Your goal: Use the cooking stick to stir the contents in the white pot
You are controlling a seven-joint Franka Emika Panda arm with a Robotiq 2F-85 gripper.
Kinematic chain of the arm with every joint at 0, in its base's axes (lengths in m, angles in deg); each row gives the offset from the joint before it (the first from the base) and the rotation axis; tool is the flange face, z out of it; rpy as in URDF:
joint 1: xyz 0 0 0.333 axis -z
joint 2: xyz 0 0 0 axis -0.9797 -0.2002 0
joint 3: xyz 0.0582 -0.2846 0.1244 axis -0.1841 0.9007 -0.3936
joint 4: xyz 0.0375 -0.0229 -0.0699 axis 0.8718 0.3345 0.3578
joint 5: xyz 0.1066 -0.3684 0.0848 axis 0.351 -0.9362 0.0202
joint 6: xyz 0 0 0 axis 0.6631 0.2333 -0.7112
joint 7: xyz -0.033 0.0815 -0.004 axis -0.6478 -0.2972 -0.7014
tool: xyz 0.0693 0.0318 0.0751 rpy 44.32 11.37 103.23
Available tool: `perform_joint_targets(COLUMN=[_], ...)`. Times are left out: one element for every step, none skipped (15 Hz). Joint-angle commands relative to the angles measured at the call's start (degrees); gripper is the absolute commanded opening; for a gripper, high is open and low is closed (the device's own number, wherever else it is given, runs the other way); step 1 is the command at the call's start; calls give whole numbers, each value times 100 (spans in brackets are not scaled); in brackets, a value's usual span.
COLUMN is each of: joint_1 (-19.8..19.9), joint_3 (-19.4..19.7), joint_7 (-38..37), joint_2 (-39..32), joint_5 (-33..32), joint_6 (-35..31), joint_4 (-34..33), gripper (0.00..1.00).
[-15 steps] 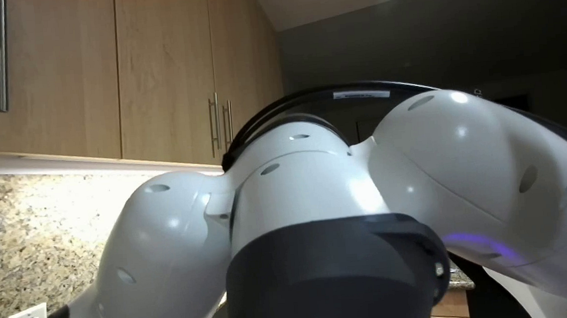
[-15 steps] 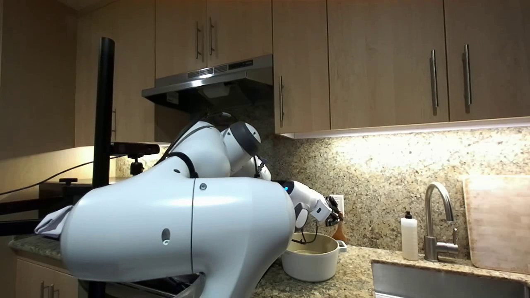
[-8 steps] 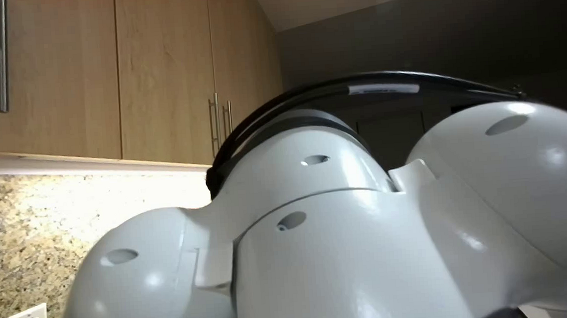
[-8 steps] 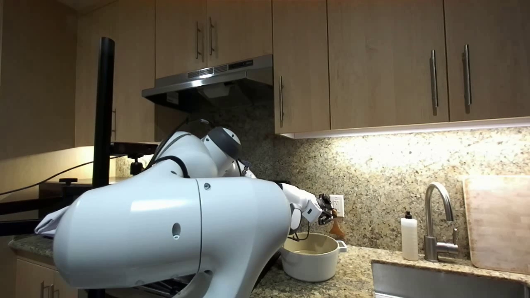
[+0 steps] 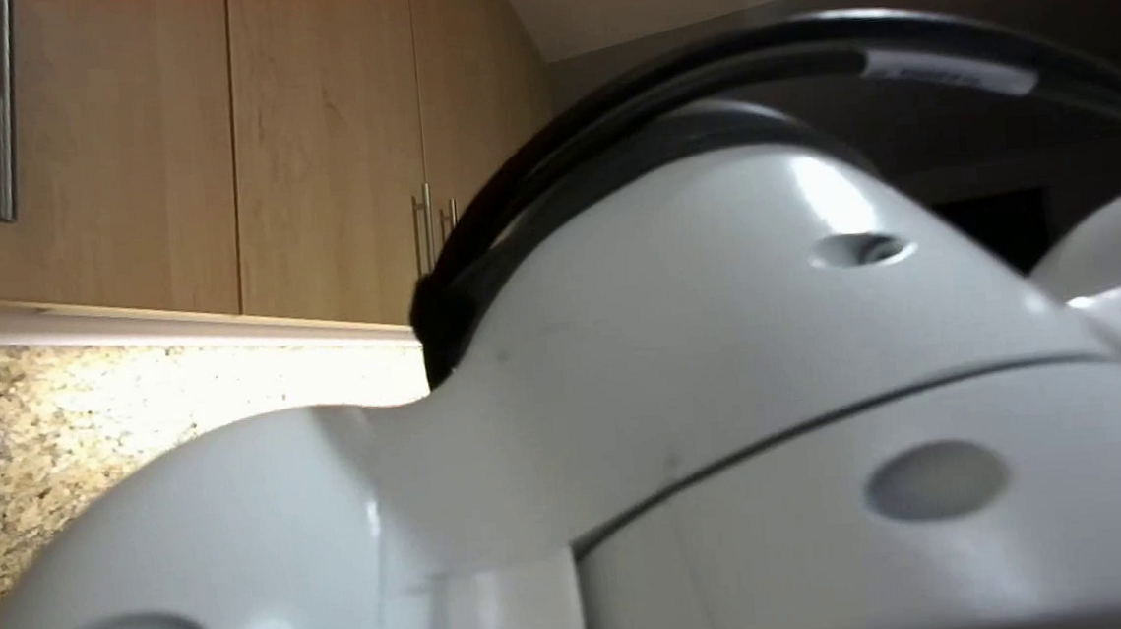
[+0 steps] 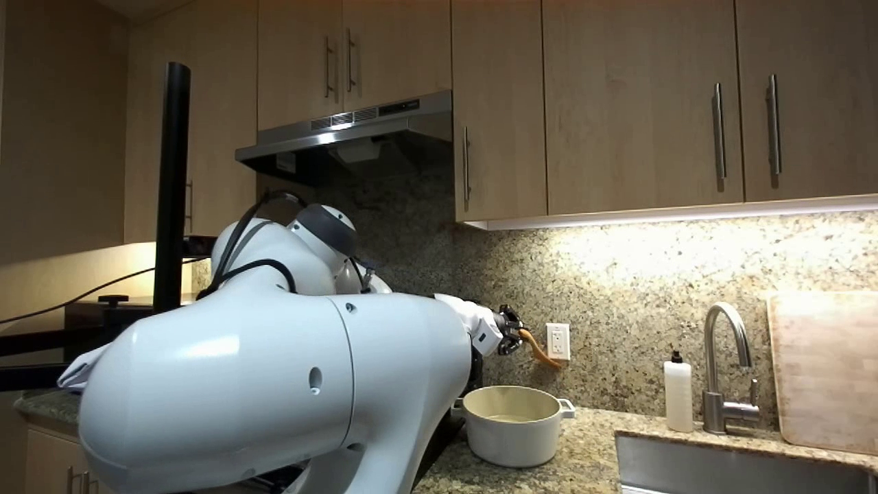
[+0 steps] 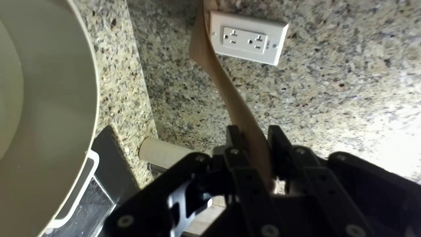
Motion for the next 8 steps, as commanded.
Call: perform_joint_targets(joint_1=[-663, -784, -1174, -1264, -1308, -1374, -1591, -1736], joint_3=[485, 460, 1057, 1157, 1197, 1251, 1570, 1732], joint_7=[-789, -781, -1243, -1346, -1371, -1457, -1740, -1955], joint_2=[-33, 25, -538, -573, -497, -425, -663, -741], joint_5=[-233, -185, 10, 60, 88, 88, 126, 117], joint_6=[-403, -584, -84, -78, -143, -234, -28, -36], joint_4=[373, 571, 551, 645, 765, 913, 964, 1073], gripper=[6, 6, 6, 6, 6, 6, 6, 6])
